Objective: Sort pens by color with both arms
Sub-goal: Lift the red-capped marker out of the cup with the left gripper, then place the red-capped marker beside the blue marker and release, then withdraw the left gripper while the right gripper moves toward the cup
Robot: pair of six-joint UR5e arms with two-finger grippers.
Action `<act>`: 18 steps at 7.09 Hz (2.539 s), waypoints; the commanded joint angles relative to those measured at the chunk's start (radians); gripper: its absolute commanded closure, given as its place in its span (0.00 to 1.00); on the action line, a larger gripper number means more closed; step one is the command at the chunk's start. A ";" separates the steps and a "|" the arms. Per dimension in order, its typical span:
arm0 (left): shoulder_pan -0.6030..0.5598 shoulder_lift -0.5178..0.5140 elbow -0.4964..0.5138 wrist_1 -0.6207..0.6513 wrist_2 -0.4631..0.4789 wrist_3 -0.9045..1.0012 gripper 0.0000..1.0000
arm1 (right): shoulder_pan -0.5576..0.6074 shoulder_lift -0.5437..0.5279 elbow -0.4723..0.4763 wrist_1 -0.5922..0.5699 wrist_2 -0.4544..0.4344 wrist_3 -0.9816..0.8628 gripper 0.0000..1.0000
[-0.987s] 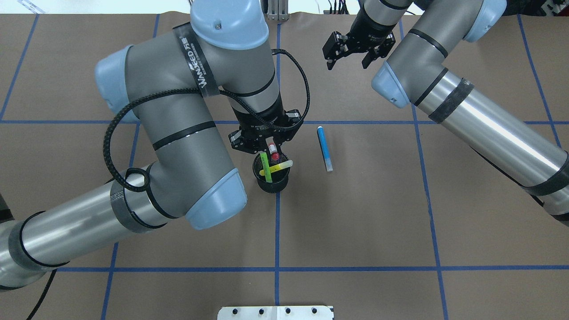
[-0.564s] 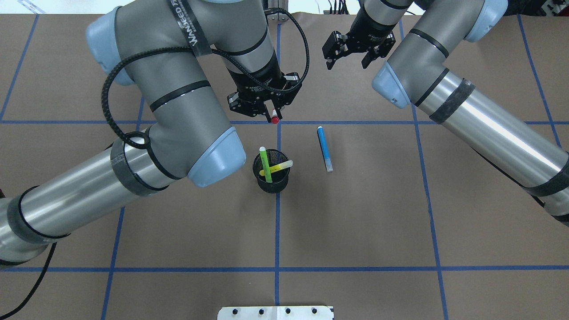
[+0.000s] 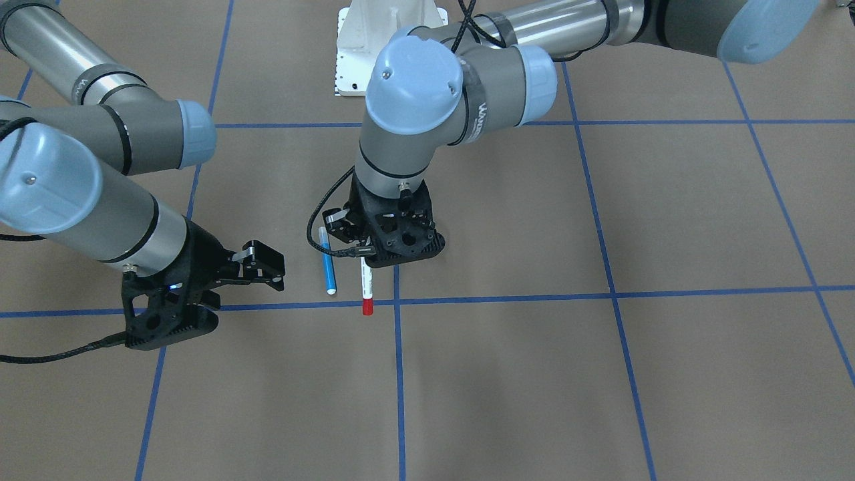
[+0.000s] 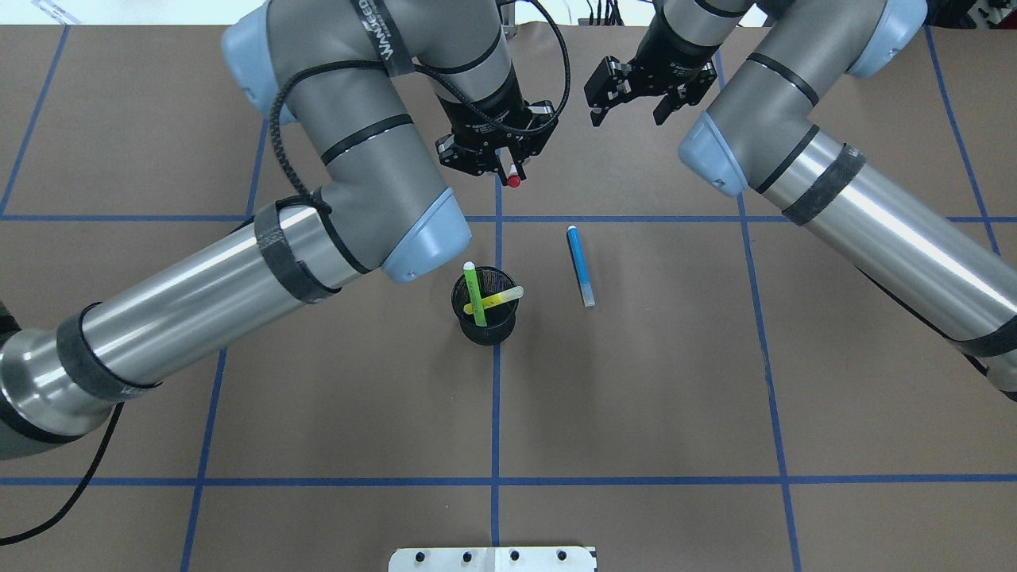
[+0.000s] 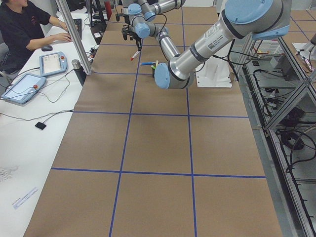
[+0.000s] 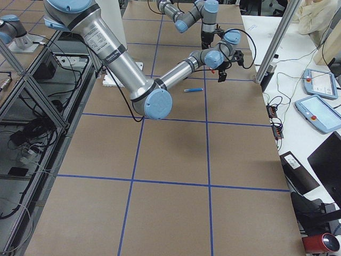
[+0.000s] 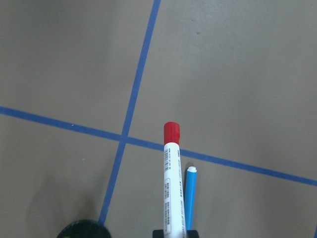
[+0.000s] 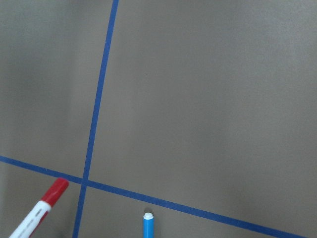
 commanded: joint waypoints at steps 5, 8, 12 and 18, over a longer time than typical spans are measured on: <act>0.034 0.000 0.090 -0.042 0.002 0.017 0.90 | 0.004 -0.004 0.001 0.000 0.012 -0.009 0.01; 0.046 -0.003 0.090 -0.065 0.002 0.018 0.55 | 0.004 0.002 -0.002 0.000 0.012 -0.009 0.01; 0.016 -0.002 0.032 -0.047 -0.013 0.049 0.36 | -0.003 0.043 -0.033 -0.004 0.007 0.008 0.01; -0.227 0.420 -0.562 0.393 -0.174 0.567 0.36 | -0.163 0.236 -0.122 0.001 -0.187 0.316 0.01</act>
